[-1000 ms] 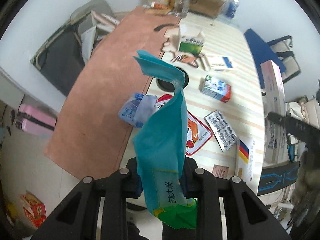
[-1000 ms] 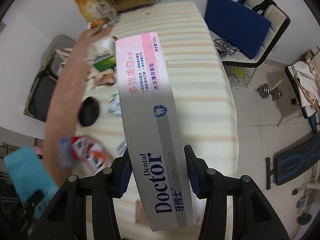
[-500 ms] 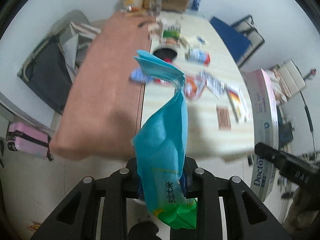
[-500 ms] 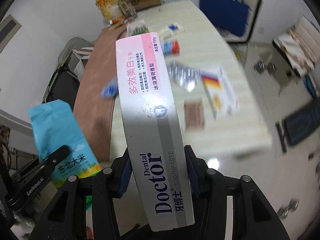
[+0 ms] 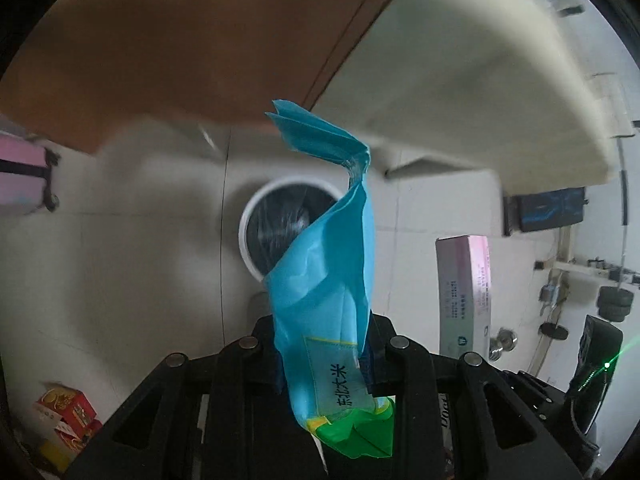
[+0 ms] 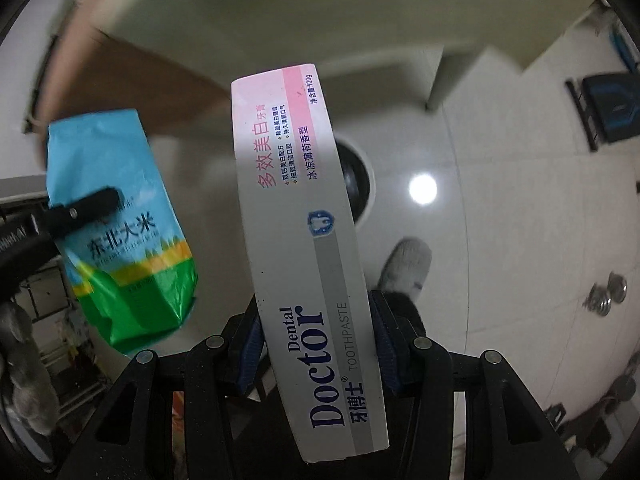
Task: Collect trash
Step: 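Carry the rice bag and toothpaste box with both tools over the trash bin, then open both tools to drop the rice bag and toothpaste box into the bin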
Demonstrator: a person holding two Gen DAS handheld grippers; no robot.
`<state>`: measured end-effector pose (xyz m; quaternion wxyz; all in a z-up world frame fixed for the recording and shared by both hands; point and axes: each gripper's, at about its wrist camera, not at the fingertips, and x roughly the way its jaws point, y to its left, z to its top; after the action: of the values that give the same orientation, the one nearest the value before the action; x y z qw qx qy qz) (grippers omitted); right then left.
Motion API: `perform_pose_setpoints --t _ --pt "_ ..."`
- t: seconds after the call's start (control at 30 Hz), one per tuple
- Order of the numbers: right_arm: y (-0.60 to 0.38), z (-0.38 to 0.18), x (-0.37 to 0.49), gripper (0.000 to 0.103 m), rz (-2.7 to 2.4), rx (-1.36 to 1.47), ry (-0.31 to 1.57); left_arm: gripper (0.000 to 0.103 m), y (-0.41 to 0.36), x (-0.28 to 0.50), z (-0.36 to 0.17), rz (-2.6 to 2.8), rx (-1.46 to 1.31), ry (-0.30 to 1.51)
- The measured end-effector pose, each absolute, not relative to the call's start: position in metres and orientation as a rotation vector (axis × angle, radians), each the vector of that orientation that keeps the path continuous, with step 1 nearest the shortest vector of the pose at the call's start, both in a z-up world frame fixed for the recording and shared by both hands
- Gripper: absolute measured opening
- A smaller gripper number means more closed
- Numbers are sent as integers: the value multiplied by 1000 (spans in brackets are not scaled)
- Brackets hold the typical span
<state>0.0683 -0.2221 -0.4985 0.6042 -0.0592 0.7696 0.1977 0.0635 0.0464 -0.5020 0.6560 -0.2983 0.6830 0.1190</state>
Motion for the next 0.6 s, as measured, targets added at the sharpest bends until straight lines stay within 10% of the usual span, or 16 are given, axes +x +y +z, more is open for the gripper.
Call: perform_pose_setpoints --t 0.23,0.4,0.53,0.6 --pt "-209 -672 73 51 421 -133 1918 30 41 74 -676 242 -734 1702" --pt "-198 -768 86 53 412 -173 1970 87 38 73 -741 293 -721 1694" --pt "-191 -797 91 92 425 -168 1957 94 39 67 -750 357 -698 1665" --pt "-189 -797 90 96 418 -205 1916 95 32 63 -745 388 -655 1644"
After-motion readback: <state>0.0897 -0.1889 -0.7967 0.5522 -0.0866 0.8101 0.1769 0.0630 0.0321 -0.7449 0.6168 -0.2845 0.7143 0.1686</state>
